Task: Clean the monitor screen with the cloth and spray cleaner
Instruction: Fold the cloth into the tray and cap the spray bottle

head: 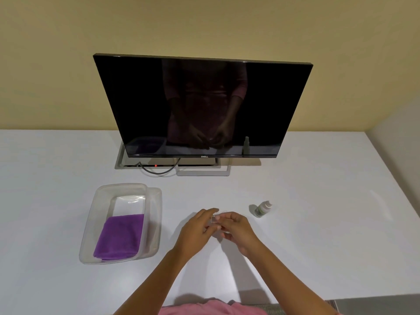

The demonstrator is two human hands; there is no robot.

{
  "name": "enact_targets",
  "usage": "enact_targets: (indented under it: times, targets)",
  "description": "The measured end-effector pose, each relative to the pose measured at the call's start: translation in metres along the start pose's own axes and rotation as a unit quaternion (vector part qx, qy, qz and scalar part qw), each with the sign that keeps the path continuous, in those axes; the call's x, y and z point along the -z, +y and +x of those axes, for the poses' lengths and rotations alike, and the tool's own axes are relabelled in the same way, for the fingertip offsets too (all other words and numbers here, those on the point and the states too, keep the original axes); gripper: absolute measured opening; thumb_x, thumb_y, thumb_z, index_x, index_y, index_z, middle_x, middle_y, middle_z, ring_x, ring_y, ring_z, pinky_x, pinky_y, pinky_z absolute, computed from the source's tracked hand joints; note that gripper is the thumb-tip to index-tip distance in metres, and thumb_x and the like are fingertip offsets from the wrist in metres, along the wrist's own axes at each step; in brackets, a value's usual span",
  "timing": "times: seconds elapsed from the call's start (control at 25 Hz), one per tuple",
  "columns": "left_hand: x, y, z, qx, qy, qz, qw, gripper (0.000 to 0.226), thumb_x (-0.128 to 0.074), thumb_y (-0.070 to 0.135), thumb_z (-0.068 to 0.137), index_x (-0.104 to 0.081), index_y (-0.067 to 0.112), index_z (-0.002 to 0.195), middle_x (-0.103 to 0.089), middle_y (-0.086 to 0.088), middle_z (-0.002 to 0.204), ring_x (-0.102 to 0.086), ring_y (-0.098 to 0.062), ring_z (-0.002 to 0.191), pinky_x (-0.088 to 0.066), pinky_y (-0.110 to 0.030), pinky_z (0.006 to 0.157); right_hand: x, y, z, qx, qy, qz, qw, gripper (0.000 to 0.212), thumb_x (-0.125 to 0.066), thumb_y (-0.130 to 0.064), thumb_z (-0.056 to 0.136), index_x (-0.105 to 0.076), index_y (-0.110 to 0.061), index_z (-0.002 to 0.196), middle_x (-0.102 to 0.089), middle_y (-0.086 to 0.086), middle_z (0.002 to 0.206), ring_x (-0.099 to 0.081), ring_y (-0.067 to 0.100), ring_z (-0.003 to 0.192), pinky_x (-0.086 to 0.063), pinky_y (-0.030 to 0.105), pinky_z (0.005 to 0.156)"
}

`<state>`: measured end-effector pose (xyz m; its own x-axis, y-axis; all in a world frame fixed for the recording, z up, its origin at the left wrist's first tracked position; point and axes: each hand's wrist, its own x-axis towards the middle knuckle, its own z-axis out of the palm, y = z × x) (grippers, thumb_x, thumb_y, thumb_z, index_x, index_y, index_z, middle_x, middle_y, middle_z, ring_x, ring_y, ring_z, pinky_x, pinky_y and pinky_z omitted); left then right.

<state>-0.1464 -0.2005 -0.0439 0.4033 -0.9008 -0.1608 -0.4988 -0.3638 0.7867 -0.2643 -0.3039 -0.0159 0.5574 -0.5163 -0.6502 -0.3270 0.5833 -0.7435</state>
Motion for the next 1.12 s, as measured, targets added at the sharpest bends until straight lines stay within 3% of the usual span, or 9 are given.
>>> enact_targets:
  times: [0.16, 0.32, 0.44, 0.52, 0.56, 0.72, 0.88, 0.96, 1.12]
  targets:
    - [-0.003, 0.007, 0.003, -0.002, 0.053, -0.053, 0.997, 0.019, -0.059, 0.019, 0.092, -0.067, 0.023, 0.109, -0.069, 0.01, 0.102, -0.062, 0.001, 0.084, -0.048, -0.009, 0.073, 0.004, -0.002, -0.005, 0.025, -0.002, -0.019, 1.0, 0.014, -0.073, -0.022, 0.084, -0.071, -0.01, 0.091, -0.072, 0.007, 0.084, -0.065, 0.017, 0.077, -0.052, 0.023, 0.064]
    - [-0.002, -0.005, 0.006, 0.088, 0.083, -0.097, 0.988, 0.022, -0.066, 0.026, 0.088, -0.065, 0.022, 0.11, -0.067, 0.01, 0.098, -0.065, -0.009, 0.087, -0.048, -0.01, 0.075, 0.009, -0.007, -0.009, 0.173, 0.09, -0.114, 0.974, 0.013, -0.068, -0.012, 0.087, -0.065, -0.022, 0.094, -0.071, -0.014, 0.076, -0.065, 0.009, 0.078, -0.05, 0.019, 0.067]
    - [-0.004, -0.02, 0.005, 0.156, 0.121, -0.151, 0.969, 0.018, -0.07, 0.023, 0.085, -0.065, 0.017, 0.101, -0.069, 0.001, 0.092, -0.068, -0.019, 0.084, -0.053, -0.028, 0.081, 0.024, -0.014, -0.014, 0.329, 0.2, -0.197, 0.902, 0.019, -0.067, -0.016, 0.087, -0.061, -0.029, 0.1, -0.064, -0.015, 0.083, -0.058, 0.005, 0.08, -0.046, 0.013, 0.067]
    - [-0.003, -0.029, 0.005, 0.168, 0.126, -0.171, 0.963, 0.011, -0.07, 0.018, 0.085, -0.066, 0.014, 0.095, -0.069, -0.001, 0.09, -0.067, -0.021, 0.085, -0.052, -0.027, 0.081, 0.041, -0.017, -0.015, 0.394, 0.279, -0.245, 0.841, 0.028, -0.067, -0.028, 0.086, -0.053, -0.03, 0.11, -0.055, -0.014, 0.093, -0.05, 0.005, 0.087, -0.039, 0.01, 0.074]
    - [-0.001, -0.032, 0.006, 0.175, 0.114, -0.175, 0.962, 0.009, -0.069, 0.018, 0.086, -0.066, 0.013, 0.093, -0.069, -0.001, 0.09, -0.065, -0.02, 0.086, -0.05, -0.023, 0.079, 0.049, -0.017, -0.013, 0.398, 0.308, -0.245, 0.828, 0.037, -0.068, -0.033, 0.084, -0.049, -0.03, 0.115, -0.051, -0.013, 0.099, -0.046, 0.005, 0.09, -0.036, 0.01, 0.078]
    - [0.007, -0.038, 0.013, 0.233, 0.032, -0.219, 0.947, 0.016, -0.066, 0.021, 0.089, -0.069, 0.01, 0.1, -0.068, -0.002, 0.097, -0.059, -0.016, 0.087, -0.043, -0.022, 0.072, 0.083, -0.008, -0.001, 0.324, 0.332, -0.224, 0.857, 0.069, -0.078, -0.042, 0.074, -0.038, -0.027, 0.128, -0.04, -0.015, 0.124, -0.042, 0.013, 0.108, -0.035, 0.029, 0.092]
    - [0.013, -0.04, 0.016, 0.248, -0.003, -0.25, 0.936, 0.021, -0.065, 0.021, 0.09, -0.068, 0.009, 0.106, -0.067, -0.001, 0.101, -0.059, -0.014, 0.092, -0.045, -0.021, 0.067, 0.1, 0.002, 0.015, 0.226, 0.23, -0.24, 0.916, 0.081, -0.084, -0.034, 0.07, -0.037, -0.027, 0.135, -0.045, -0.008, 0.127, -0.046, 0.011, 0.116, -0.04, 0.032, 0.096]
    - [0.013, -0.042, 0.013, 0.263, -0.007, -0.257, 0.93, 0.021, -0.063, 0.023, 0.091, -0.068, 0.01, 0.106, -0.067, -0.003, 0.099, -0.059, -0.016, 0.092, -0.045, -0.023, 0.068, 0.102, 0.006, 0.022, 0.206, 0.204, -0.256, 0.922, 0.067, -0.082, -0.027, 0.073, -0.046, -0.024, 0.13, -0.053, -0.009, 0.122, -0.052, 0.011, 0.111, -0.043, 0.027, 0.092]
    - [0.01, -0.044, 0.007, 0.279, 0.01, -0.249, 0.927, 0.021, -0.059, 0.026, 0.093, -0.069, 0.009, 0.101, -0.068, -0.007, 0.09, -0.059, -0.02, 0.088, -0.046, -0.023, 0.069, 0.1, 0.011, 0.031, 0.183, 0.214, -0.263, 0.923, 0.021, -0.074, -0.019, 0.081, -0.062, -0.023, 0.098, -0.067, -0.012, 0.088, -0.063, 0.016, 0.085, -0.042, 0.011, 0.067]
